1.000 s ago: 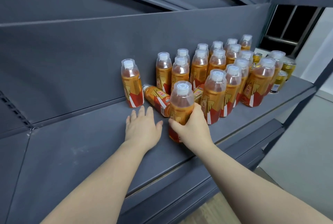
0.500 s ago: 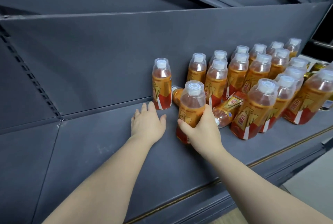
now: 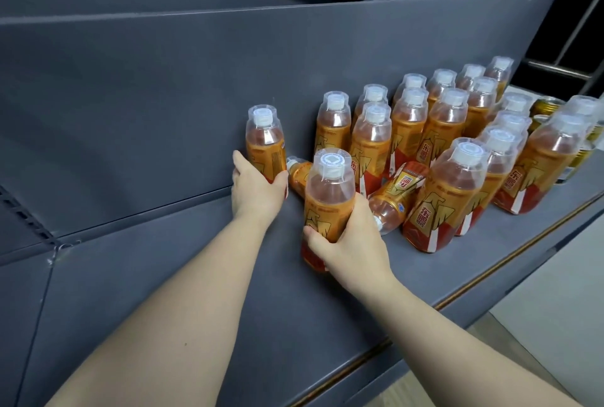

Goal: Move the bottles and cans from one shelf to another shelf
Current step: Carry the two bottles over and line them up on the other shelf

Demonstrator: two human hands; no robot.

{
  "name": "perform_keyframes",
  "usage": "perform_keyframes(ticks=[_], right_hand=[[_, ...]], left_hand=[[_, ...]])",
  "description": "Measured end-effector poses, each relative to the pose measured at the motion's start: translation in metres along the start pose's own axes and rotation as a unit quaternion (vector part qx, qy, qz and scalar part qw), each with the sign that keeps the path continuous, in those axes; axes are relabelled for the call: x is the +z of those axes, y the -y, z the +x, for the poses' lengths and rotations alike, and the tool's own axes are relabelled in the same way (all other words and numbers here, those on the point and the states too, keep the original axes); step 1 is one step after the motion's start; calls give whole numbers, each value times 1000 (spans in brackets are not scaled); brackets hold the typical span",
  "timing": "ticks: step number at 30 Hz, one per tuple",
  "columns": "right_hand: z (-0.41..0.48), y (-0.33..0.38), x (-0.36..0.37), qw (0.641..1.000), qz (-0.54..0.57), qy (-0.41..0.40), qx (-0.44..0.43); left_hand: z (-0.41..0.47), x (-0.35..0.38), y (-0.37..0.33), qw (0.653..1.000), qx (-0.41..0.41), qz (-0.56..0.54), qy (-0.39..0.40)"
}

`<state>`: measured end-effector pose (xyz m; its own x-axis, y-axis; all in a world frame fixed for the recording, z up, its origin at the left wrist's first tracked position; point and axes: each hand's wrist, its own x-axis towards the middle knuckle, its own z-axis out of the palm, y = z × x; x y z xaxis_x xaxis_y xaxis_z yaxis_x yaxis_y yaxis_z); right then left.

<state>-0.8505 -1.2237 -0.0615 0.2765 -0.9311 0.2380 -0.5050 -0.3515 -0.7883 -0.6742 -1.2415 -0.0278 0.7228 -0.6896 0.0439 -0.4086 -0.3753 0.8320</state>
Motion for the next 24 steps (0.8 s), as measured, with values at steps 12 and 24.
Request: perform_keyframes(ticks=[12,24], right_hand=[[0,0,0,1000,-7,5,0],[0,3,2,1000,30,-4,-4]], left_hand=[[20,0,-7,999,12,-21,-21],[-20,-17,5,998,45,-19,-37]])
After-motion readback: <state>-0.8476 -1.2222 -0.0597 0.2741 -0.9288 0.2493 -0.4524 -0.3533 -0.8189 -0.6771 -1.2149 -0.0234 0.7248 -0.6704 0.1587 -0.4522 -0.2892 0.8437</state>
